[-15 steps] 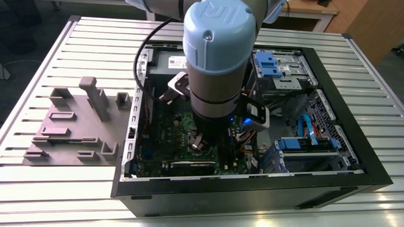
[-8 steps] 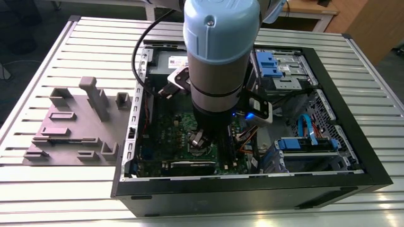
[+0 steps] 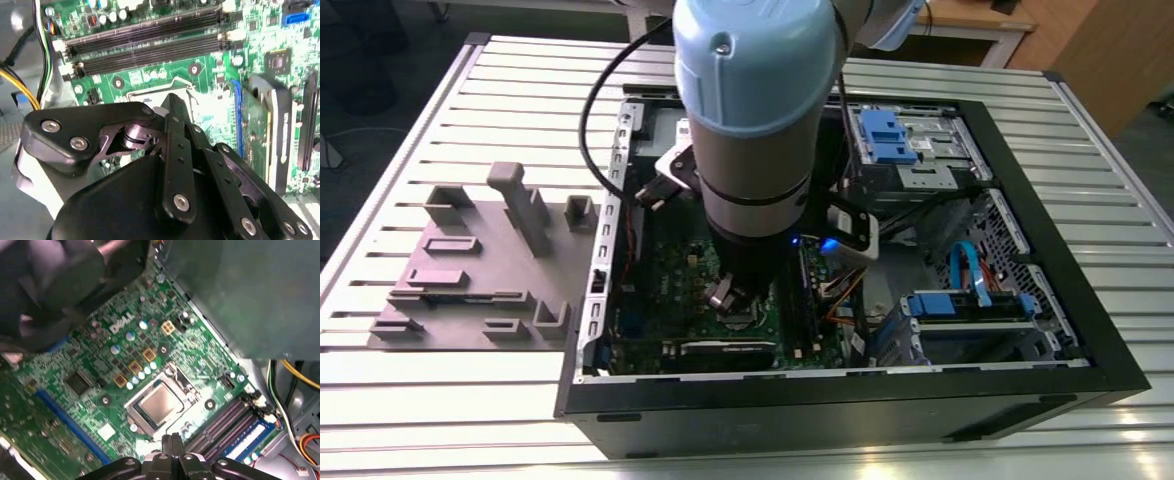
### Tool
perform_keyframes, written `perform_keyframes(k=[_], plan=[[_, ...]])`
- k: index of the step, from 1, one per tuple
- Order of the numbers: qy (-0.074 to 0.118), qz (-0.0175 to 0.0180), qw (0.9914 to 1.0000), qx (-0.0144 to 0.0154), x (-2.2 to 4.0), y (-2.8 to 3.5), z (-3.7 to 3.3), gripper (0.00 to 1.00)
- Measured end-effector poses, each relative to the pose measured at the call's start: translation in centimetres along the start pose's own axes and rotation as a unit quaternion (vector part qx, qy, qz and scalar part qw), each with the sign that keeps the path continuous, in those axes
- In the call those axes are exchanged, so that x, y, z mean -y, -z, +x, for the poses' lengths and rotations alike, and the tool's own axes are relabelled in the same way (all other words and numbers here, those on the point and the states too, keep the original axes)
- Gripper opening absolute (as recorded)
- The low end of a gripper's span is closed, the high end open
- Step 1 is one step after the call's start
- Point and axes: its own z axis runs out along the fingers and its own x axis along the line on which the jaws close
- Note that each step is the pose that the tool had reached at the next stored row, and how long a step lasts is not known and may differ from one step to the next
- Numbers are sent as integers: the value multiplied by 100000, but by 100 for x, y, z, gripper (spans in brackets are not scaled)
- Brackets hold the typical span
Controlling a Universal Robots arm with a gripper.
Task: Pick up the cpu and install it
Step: 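Install the first cpu locking lever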
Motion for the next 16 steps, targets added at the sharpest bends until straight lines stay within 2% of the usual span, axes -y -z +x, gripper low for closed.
perform_keyframes(k=[3,5,11,12,16], plan=[[-7,-20,100000,203,-33,11,20,10],[-6,-17,100000,210,-37,53,12,10],[-17,-17,100000,204,-38,315,-34,10],[-20,-19,100000,208,-38,338,-38,10],[-24,-33,100000,234,-38,337,-38,10]])
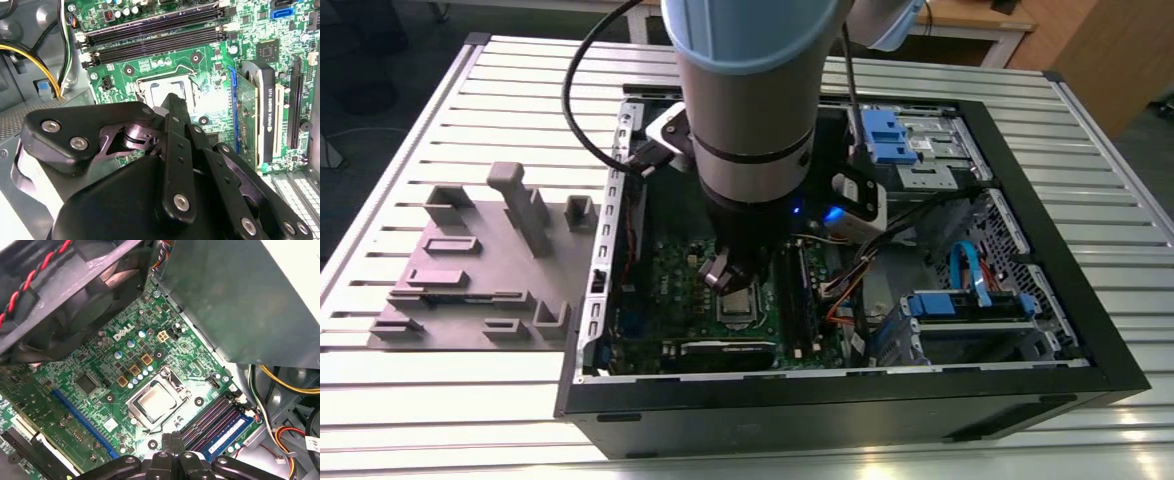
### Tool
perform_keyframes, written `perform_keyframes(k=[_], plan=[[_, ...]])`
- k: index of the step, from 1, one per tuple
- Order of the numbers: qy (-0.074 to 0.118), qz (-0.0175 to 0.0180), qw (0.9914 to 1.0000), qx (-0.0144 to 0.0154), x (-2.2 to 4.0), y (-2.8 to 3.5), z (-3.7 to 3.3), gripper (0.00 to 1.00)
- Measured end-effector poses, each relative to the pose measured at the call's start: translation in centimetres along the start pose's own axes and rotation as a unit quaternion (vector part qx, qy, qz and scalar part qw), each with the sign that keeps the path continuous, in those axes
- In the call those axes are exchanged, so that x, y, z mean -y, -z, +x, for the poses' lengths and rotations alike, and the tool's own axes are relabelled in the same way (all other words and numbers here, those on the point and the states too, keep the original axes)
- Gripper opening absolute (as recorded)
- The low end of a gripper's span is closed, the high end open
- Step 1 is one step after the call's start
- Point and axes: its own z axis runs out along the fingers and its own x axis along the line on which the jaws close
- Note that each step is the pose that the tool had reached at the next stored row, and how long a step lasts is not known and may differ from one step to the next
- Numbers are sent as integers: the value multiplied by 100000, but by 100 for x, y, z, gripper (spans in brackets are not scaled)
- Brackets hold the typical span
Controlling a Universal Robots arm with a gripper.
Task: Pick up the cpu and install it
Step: 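Install the first cpu locking lever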
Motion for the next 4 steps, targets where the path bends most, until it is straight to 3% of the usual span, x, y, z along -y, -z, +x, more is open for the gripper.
perform_keyframes(k=[4], plan=[[-3,-19,100000,17,0,1,0,10]])
